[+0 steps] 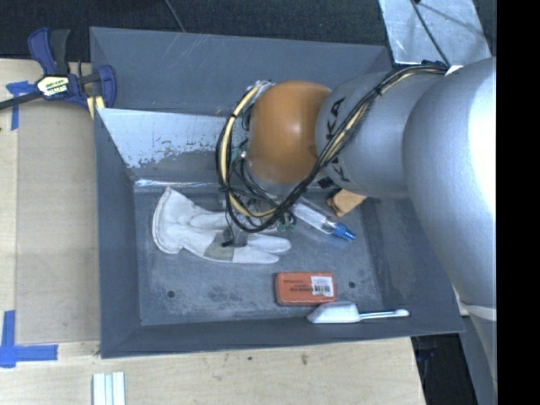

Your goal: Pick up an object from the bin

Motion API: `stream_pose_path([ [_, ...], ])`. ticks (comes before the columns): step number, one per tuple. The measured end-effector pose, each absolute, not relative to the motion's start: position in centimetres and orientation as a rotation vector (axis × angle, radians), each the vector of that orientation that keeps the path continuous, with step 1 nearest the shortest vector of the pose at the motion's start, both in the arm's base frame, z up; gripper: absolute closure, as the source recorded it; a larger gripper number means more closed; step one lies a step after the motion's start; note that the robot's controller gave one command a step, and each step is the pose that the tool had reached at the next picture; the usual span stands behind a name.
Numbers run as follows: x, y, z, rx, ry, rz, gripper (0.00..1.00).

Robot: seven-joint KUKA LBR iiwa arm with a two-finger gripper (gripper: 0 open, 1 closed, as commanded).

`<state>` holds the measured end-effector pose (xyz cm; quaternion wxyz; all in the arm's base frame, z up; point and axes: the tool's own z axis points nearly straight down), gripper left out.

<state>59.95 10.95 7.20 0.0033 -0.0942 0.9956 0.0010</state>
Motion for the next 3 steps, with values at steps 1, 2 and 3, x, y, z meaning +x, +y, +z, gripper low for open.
stream_pose_path([
  [1, 59.9, 10.9, 7.3, -0.295, 3.121, 0.003, 1.0],
  [2, 59.8, 10.9, 8.0, -0.295, 3.128, 0.002, 1.0],
  [3, 59.7, 10.9, 9.9, -0.295, 3.131, 0.001, 1.0],
])
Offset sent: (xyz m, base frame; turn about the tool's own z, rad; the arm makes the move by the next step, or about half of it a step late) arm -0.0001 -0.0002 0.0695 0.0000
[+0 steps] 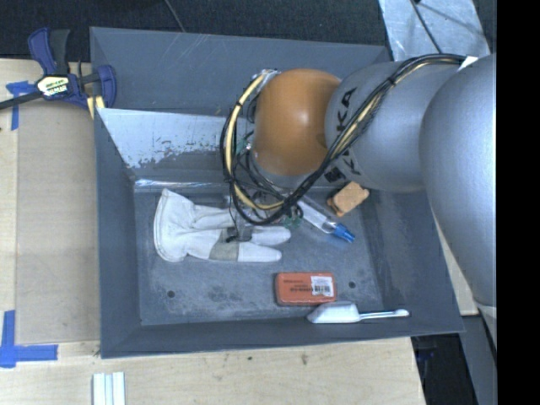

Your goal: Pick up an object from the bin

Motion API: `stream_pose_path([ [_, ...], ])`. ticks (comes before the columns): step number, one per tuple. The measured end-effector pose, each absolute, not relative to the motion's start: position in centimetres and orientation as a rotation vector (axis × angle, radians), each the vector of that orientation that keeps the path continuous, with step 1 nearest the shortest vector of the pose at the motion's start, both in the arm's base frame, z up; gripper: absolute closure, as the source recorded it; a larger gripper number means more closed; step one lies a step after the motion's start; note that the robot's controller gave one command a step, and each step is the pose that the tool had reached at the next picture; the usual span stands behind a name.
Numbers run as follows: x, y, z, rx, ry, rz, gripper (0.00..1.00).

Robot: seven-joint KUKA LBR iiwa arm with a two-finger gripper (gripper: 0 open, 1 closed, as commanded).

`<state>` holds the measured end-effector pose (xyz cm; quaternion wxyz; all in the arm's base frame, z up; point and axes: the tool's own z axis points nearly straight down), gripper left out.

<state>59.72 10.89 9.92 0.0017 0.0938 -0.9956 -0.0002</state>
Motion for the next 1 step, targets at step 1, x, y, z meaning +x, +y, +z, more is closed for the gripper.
stream_pose_path([
  [1, 59.94, 10.91, 11.54, 0.295, -3.133, -0.001, 1.0],
])
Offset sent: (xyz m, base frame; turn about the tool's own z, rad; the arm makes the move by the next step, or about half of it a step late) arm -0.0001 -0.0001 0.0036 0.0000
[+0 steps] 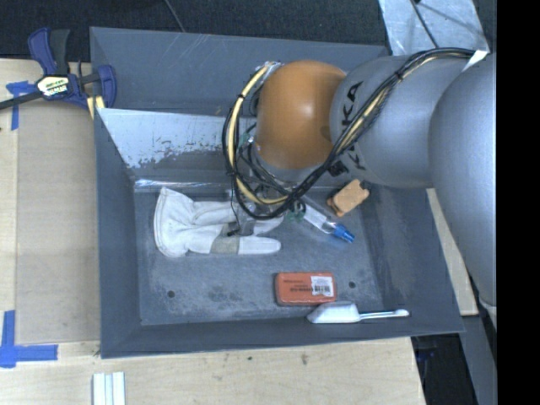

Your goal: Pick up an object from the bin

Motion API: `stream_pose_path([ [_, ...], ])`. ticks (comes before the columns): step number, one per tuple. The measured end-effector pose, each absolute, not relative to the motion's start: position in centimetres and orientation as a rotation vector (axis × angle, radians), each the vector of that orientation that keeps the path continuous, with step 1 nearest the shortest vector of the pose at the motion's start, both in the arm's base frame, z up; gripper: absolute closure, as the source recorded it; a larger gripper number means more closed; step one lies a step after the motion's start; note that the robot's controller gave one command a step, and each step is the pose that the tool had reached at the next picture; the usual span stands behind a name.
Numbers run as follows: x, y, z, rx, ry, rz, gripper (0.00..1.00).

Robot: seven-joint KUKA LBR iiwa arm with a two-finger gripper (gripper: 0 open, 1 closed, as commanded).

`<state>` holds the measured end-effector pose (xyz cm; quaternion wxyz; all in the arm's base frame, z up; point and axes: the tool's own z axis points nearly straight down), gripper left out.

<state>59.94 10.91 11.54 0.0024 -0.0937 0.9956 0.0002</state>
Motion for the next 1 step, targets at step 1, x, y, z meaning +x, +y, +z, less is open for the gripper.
stream_pose_path([
  [1, 60.02, 10.92, 12.32, -0.293, 3.12, 0.001, 1.0],
])
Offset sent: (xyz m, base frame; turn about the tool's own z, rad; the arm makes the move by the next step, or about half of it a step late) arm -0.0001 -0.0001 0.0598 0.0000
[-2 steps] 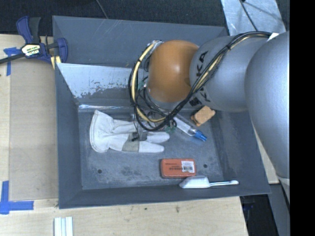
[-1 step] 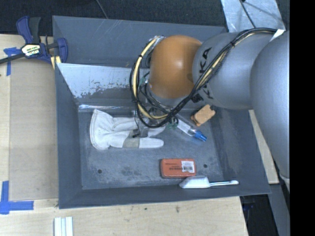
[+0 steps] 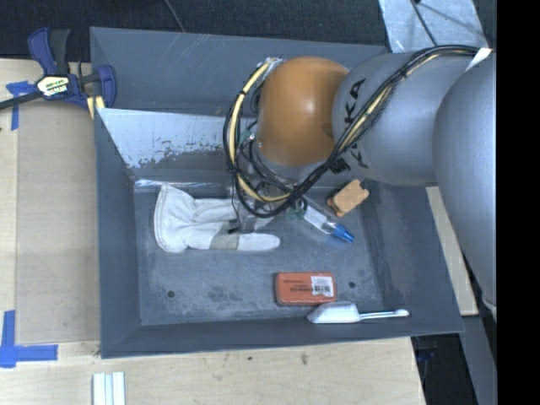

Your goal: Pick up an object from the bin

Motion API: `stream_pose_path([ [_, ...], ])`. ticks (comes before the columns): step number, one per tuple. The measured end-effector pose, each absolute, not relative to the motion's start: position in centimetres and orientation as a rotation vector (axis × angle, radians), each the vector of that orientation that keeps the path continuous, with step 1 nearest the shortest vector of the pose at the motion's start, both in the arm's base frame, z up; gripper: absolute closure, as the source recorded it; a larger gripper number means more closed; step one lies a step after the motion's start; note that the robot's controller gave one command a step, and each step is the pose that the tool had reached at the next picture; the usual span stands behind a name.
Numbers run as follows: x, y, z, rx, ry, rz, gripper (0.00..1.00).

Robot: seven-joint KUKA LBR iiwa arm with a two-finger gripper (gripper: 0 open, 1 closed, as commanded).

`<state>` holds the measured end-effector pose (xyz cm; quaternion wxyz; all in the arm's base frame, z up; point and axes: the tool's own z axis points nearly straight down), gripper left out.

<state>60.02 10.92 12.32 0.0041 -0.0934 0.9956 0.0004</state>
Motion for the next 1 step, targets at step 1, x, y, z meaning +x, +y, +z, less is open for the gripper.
stream_pose_path([
  [1, 59.86, 10.89, 13.04, -0.294, 3.127, 0.0, 1.0],
])
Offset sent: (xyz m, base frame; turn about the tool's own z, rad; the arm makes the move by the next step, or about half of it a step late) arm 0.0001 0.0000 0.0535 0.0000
